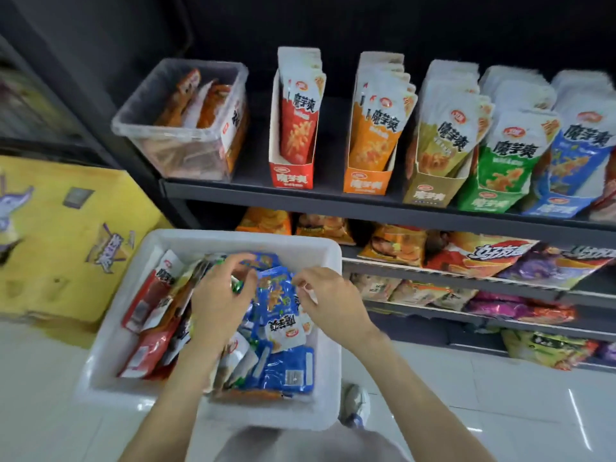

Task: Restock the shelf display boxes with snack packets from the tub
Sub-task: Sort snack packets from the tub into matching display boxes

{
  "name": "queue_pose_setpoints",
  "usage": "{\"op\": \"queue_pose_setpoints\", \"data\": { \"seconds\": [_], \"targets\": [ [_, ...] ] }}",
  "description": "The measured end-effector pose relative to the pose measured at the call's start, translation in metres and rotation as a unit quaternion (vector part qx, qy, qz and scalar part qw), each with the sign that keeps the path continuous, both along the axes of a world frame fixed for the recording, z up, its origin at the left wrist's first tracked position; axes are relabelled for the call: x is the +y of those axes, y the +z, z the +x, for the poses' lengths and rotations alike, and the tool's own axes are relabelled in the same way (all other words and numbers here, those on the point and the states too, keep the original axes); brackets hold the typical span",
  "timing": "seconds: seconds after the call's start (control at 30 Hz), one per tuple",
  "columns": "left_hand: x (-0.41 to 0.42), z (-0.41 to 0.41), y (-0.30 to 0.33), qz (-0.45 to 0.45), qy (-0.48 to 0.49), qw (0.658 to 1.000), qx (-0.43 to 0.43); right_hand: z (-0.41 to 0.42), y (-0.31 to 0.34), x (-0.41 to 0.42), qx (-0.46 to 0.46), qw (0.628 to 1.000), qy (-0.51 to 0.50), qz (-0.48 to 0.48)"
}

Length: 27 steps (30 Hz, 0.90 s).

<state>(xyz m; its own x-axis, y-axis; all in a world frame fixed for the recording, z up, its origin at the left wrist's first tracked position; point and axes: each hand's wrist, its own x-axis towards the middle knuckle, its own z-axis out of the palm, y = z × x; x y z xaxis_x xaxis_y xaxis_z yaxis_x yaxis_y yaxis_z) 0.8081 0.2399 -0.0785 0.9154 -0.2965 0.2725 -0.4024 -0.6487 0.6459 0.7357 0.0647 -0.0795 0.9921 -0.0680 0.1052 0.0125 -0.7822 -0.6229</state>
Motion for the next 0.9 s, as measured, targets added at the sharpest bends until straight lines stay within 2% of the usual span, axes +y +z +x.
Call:
{"op": "queue_pose_setpoints", "data": {
  "seconds": [0.07,0.13,0.23,0.33,0.43,0.5,0.57,0.7,0.8,0.9],
  "targets": [
    [0.032,0.009,-0.025,0.107,0.004,0.994,0.027,0.016,-0.013,0.019,0.07,0.996,0.02,-0.047],
    [0.052,0.012,-0.045,0.194,-0.002,0.979,0.064,0.031,-0.026,0.035,0.148,0.98,0.021,-0.135],
    [0.058,0.006,-0.061,0.227,-0.018,0.97,0.084,0.051,-0.044,0.049,0.224,0.952,-0.018,-0.206],
    [0.054,0.002,-0.064,0.223,-0.033,0.972,0.061,0.063,-0.058,0.055,0.259,0.94,-0.053,-0.216],
    [0.05,0.004,-0.062,0.203,-0.027,0.977,0.06,0.065,-0.062,0.055,0.24,0.951,-0.083,-0.179],
    [0.044,0.007,-0.058,0.158,-0.033,0.985,0.052,0.061,-0.056,0.052,0.209,0.966,-0.088,-0.122],
    [0.038,0.011,-0.052,0.126,-0.078,0.989,0.018,0.055,-0.047,0.048,0.167,0.982,-0.073,-0.048],
    [0.026,0.02,-0.024,0.171,-0.178,0.967,-0.052,0.038,-0.015,0.039,0.099,0.995,-0.014,0.014],
    [0.02,0.025,0.003,0.17,-0.173,0.969,0.038,0.023,0.012,0.019,0.064,0.997,-0.024,0.033],
    [0.018,0.024,0.021,0.058,-0.174,0.973,0.139,0.004,0.035,-0.02,0.096,0.992,-0.06,0.05]
  ]
}}
